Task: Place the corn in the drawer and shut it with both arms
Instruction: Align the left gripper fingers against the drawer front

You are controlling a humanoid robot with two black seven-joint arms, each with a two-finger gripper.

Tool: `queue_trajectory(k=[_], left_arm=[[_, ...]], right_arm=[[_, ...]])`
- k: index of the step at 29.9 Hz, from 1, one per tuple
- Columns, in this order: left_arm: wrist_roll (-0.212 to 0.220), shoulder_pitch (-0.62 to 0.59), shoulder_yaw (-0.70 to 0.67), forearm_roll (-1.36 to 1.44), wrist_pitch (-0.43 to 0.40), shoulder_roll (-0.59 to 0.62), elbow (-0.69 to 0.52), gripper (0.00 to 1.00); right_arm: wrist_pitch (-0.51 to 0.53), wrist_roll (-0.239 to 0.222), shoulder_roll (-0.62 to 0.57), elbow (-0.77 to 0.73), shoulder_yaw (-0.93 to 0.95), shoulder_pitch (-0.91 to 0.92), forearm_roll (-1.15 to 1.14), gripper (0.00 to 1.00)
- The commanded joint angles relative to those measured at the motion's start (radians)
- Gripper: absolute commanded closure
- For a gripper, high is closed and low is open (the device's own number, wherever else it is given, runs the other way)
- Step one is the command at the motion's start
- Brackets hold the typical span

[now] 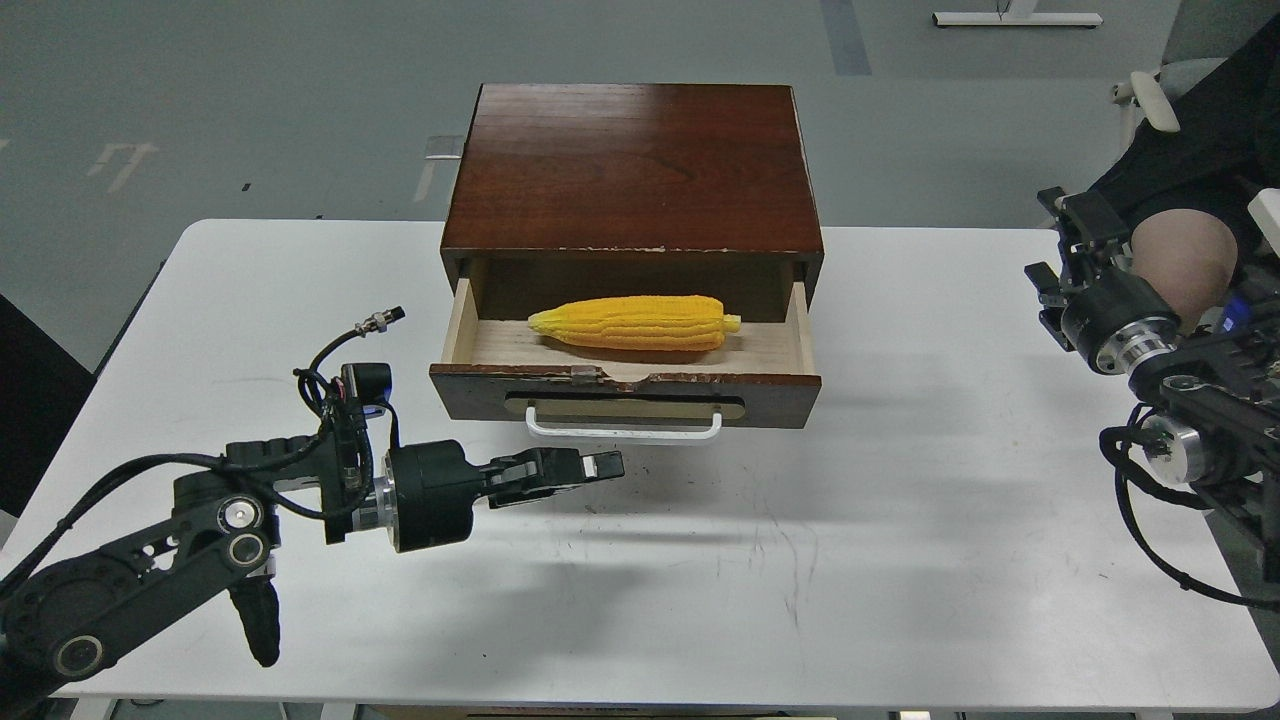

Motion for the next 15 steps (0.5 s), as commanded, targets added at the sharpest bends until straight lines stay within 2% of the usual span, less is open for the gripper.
queue_trajectory(k=[1, 15], left_arm=[[-0.001, 0.000, -0.001, 0.000, 0.000, 0.001, 0.011, 1.00], [-0.003, -0.002, -0.018, -0.003, 0.000, -0.002, 0.034, 1.00]], right_arm=[[-0.001, 0.000, 0.000, 0.000, 0.000, -0.005, 0.000, 0.00], [-0.003, 0.000, 0.001, -0.002, 0.000, -0.013, 0.000, 0.00]])
